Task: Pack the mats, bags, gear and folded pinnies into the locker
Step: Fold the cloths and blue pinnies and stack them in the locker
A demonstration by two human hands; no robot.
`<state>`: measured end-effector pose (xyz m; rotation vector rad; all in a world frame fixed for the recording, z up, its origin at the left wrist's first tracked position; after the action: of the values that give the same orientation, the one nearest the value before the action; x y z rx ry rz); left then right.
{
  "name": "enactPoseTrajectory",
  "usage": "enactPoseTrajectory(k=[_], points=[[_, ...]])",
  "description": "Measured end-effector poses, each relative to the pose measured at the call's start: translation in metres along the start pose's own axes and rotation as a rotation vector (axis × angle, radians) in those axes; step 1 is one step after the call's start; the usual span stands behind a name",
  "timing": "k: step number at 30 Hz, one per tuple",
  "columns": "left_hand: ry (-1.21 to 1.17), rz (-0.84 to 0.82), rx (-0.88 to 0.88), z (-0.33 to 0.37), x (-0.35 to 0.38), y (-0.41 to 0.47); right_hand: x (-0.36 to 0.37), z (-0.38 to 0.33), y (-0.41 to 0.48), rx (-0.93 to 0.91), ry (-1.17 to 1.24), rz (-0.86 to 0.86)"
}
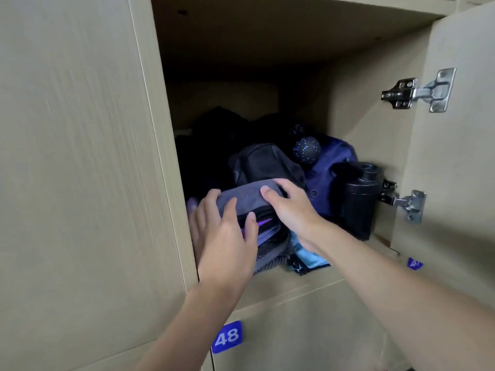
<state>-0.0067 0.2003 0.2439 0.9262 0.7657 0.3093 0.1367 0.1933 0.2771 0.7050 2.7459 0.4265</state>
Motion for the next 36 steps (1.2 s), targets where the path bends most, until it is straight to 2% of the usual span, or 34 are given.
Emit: enactPoseTrajectory(k=[2, 6, 13, 15, 19, 24, 36], points=[[0.044, -0.039, -0.004, -0.006, 0.008, -0.004, 0.004, 0.005, -0.001, -0.035, -0.099, -0.047], [0.072, -0.039, 0.016, -0.014, 0.018, -0.007, 0.0, 0.016, -0.014, -0.248, -0.209, -0.046], [-0.024, 0.008, -0.026, -0.015, 0.017, -0.007, 0.01, -0.002, -0.006, -0.402, -0.119, -0.028], [-0.036, 0.005, 0.004, -0.016, 0.018, -0.006, 0.012, 0.001, 0.001, -0.368, -0.118, -0.063], [-0.02, -0.052, -0.053, -0.024, 0.029, -0.008, 0.008, 0.031, 0.005, -0.183, -0.228, -0.094], [-0.014, -0.059, -0.083, -0.028, 0.036, -0.016, 0.015, 0.041, 0.003, -0.249, -0.29, -0.036], [-0.088, -0.14, -0.221, -0.022, 0.03, -0.014, 0.018, 0.037, -0.006, -0.027, -0.277, -0.09]])
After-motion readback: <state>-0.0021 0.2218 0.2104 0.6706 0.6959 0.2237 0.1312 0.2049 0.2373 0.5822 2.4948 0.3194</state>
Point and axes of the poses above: each hand's wrist, its own y-axis towards the middle knuckle, its own x-axis out of the palm, z = x × y, the point moved 2 cm from there along y, towards the middle knuckle, and after that the axes turned 2 degrees about -y, right-handed, at the moved point
